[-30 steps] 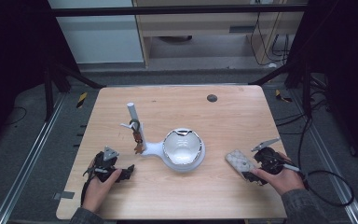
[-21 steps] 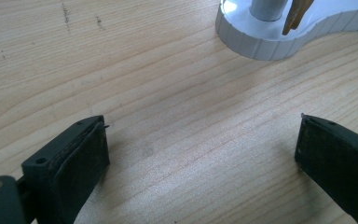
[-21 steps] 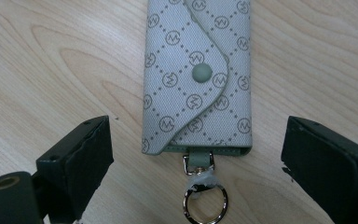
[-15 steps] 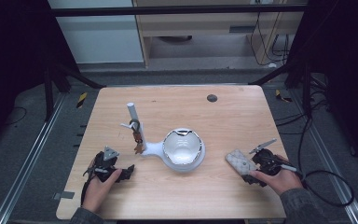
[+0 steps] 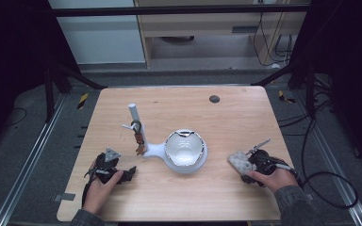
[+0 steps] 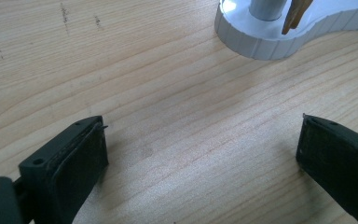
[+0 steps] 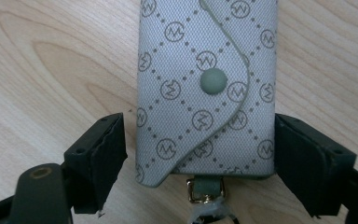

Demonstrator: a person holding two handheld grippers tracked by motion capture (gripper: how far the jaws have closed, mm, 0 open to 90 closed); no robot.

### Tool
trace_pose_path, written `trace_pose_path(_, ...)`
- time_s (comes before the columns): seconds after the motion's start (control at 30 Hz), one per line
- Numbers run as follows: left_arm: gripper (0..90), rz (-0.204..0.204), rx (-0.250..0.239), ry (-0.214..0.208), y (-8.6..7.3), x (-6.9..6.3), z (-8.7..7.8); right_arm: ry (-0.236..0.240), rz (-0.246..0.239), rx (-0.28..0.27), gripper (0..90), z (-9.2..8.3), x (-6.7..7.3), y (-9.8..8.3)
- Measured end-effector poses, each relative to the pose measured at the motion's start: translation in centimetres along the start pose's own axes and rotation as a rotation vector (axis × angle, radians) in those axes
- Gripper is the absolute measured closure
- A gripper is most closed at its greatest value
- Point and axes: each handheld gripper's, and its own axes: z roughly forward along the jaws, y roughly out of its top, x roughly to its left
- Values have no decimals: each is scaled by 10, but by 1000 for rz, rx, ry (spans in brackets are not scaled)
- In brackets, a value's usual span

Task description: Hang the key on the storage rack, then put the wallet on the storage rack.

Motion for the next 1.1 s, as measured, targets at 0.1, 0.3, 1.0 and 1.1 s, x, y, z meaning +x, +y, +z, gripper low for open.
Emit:
trace_pose_path(0.1,11,0,0,0,0,0,0,-16,-10,7,282,-1,-1,1)
trace_pose_path(0.3,11,1,0,-1,0,0,0,-16,-43,13,312,-7,-1,3)
trace_pose_path(1.0,10,3,2,-1,0,0,0,-32,-102,-34,312,-51,3,17)
trace_pose_path(1.1,9,4,2,-2,0,0,0,-40,-134,-37,312,-61,8,23)
